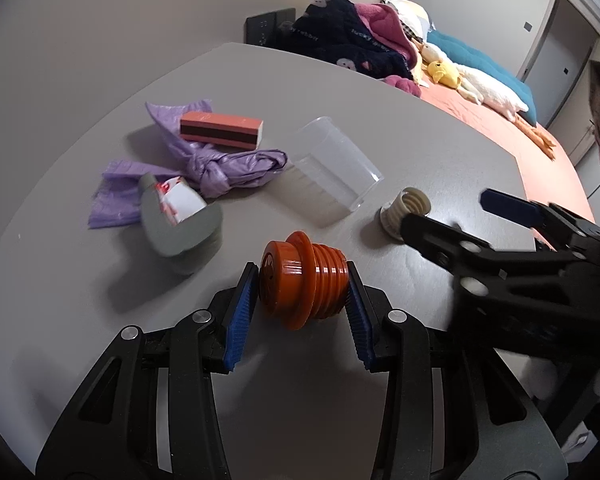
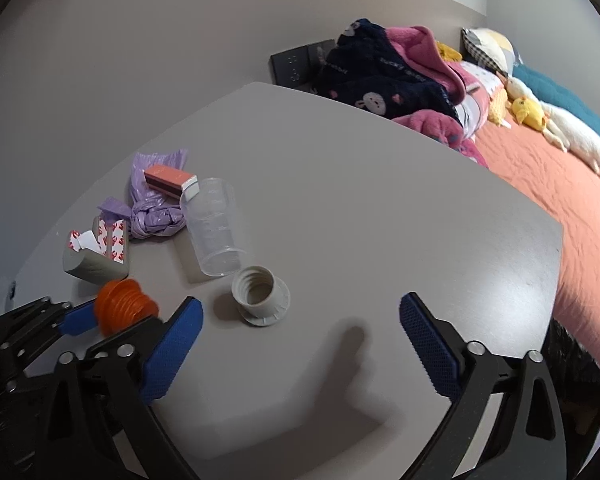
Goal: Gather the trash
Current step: 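Grasp the orange rubber stopper with the left tool while the right tool grasps the white cap, then carry the stopper and white cap over the bin with both tools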
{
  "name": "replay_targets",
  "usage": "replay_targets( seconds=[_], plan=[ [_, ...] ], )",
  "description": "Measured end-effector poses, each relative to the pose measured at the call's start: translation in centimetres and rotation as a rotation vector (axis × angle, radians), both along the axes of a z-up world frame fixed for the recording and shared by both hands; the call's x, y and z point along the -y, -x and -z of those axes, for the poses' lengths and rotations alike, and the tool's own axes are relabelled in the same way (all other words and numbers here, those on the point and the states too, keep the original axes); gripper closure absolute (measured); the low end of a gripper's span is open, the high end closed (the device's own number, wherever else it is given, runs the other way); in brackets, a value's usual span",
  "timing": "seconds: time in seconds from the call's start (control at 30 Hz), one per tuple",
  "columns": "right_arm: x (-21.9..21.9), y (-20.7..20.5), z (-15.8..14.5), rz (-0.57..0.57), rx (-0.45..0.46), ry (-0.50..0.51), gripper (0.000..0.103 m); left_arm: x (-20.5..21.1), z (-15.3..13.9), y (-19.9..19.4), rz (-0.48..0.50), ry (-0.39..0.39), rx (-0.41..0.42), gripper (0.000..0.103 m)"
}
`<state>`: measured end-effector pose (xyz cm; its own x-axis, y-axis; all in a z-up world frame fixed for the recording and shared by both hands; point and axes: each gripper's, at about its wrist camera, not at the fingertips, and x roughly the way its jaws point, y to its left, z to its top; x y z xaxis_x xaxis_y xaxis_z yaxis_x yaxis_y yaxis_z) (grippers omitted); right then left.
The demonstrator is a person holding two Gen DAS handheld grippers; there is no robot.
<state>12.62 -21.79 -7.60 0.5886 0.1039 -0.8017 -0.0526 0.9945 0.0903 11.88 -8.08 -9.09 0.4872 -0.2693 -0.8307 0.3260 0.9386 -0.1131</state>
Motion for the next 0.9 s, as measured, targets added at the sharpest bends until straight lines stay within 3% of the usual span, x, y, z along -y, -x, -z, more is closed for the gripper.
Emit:
replay_targets(
  seconds=[0.13, 0.3, 0.9],
  plan=[
    [-0.8, -0.6, 0.5, -0.009, 0.000, 0.032, 0.023, -0.5, 0.1, 0.3, -0.010, -0.004, -0.004, 0.061],
    [-1.3, -0.9, 1.1, -0.092, -0.016, -0.010, 0.071, -0.9, 0.0, 0.5, -0.018, -0.002, -0.003, 0.061],
    [2.4, 2.6, -2.6, -0.025, 0.028, -0.087, 0.071, 1.2, -1.9, 2.3, 0.022, 0.020, 0.031, 0.061]
  ],
)
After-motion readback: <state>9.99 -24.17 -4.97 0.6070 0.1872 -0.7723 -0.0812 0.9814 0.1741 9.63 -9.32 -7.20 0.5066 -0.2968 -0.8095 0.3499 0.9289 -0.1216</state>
